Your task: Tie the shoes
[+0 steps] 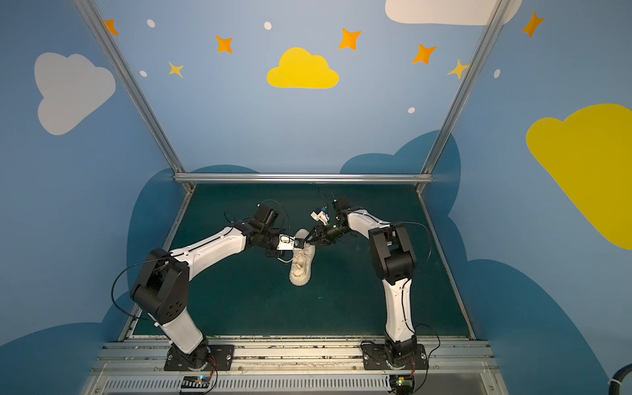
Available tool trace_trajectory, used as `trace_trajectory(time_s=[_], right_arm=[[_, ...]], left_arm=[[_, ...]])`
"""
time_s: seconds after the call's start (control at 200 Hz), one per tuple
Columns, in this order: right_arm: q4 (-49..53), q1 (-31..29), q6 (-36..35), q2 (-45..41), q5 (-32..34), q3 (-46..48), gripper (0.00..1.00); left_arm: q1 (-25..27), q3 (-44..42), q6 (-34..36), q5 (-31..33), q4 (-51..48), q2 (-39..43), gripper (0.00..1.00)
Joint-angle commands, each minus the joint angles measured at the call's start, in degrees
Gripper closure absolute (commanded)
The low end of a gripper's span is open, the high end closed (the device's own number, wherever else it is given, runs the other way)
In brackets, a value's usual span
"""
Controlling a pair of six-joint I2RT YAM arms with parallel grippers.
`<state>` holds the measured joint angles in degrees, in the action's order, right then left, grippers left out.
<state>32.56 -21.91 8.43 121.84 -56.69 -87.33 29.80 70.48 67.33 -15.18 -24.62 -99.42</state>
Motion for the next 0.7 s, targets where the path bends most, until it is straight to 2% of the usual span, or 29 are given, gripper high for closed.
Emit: trace_trajectory(time_s=[0.0, 0.11, 0.24, 0.491, 0.696], right_arm=[[-1.4, 1.1, 0.4, -4.3, -1.1, 1.9, 0.61], [-2.0, 1.8, 0.6, -6.0, -1.1, 4.2, 0.62], [-4.1, 2.5, 1.6, -7.7, -1.1, 7.9, 0.68], [-10.9, 2.7, 5.2, -10.1, -2.2, 15.1, 0.84], [-14.3, 2.5, 7.3, -10.7, -3.7, 17.1, 0.97]], left_arm=[[0.3, 0.8, 0.6, -0.6, -1.8, -0.3, 0.96], [0.3, 0.7, 0.6, -0.6, -1.8, -0.2, 0.96], [0.5, 0.7, 0.6, -0.6, -1.6, 0.0, 0.96], [0.9, 0.6, 0.6, -0.9, -1.5, 0.3, 0.96], [1.0, 0.2, 0.5, -1.0, -1.4, 0.6, 0.96]])
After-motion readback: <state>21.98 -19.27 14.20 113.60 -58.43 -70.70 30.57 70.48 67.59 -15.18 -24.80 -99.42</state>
